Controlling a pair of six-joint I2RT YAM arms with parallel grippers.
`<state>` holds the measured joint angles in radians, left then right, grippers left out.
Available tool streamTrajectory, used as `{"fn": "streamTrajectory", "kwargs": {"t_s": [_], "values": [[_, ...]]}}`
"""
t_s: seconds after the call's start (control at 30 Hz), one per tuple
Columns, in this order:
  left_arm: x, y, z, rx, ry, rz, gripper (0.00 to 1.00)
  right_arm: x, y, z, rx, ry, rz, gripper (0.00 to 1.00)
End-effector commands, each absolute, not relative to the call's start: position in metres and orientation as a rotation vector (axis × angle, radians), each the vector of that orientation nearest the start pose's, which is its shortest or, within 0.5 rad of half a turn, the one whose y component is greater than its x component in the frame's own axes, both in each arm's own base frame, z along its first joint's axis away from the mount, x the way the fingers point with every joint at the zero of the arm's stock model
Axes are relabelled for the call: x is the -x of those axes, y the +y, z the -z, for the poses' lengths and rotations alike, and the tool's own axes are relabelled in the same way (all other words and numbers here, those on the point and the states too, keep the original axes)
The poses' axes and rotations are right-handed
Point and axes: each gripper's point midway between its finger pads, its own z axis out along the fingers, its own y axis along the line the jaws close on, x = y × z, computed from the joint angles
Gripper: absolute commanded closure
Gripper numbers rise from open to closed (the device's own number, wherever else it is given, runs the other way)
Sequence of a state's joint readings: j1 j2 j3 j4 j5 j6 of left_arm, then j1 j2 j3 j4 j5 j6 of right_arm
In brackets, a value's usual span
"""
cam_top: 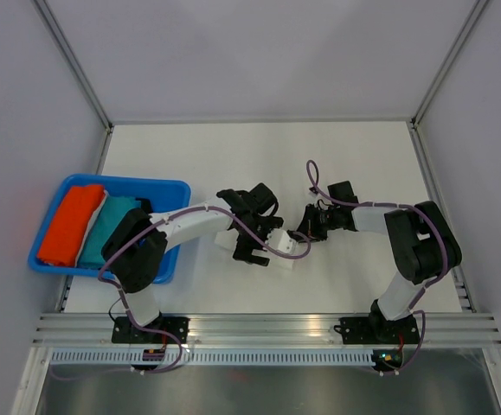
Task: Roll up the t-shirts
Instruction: Place the rolled tshirt into the container
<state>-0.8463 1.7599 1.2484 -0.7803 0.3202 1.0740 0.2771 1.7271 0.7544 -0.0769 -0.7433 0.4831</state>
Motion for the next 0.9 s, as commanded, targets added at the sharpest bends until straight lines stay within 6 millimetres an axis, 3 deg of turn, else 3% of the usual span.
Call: {"fn": "streamTrajectory", "kwargs": {"t_s": [0.0, 0.1, 0.33, 0.53, 0.6, 0.7, 0.87], "values": [[-0.238, -0.294, -0.060, 2.758, -2.045, -0.455, 0.00, -0.271, 0.204, -0.012, -0.012, 2.706, -1.122, 0.96], [-0.251, -0.293, -0.053, 2.746, -2.098, -0.352, 0.00, -0.272, 0.203, -0.015, 0.018, 2.694, -1.108, 0.96], [-0.253, -0.276, -0.025, 2.735, -2.088, -0.229, 0.00, -0.276, 0.205, -0.016, 0.039, 2.689, -1.112, 0.96], [-0.268, -0.271, -0.012, 2.872, -2.039, -0.066, 0.00, -0.276, 0.205, -0.016, 0.067, 2.705, -1.105, 0.93], [-0.265, -0.272, -0.013, 2.892, -2.021, -0.096, 0.00, -0.275, 0.201, -0.016, 0.081, 2.719, -1.076, 0.89], [-0.259, -0.273, -0.013, 2.894, -2.021, -0.143, 0.00, -0.268, 0.193, -0.016, 0.098, 2.763, -1.010, 0.64], [-0.256, -0.272, -0.009, 2.911, -1.990, -0.154, 0.04, -0.267, 0.187, -0.032, 0.158, 2.740, -0.966, 0.58]]}}
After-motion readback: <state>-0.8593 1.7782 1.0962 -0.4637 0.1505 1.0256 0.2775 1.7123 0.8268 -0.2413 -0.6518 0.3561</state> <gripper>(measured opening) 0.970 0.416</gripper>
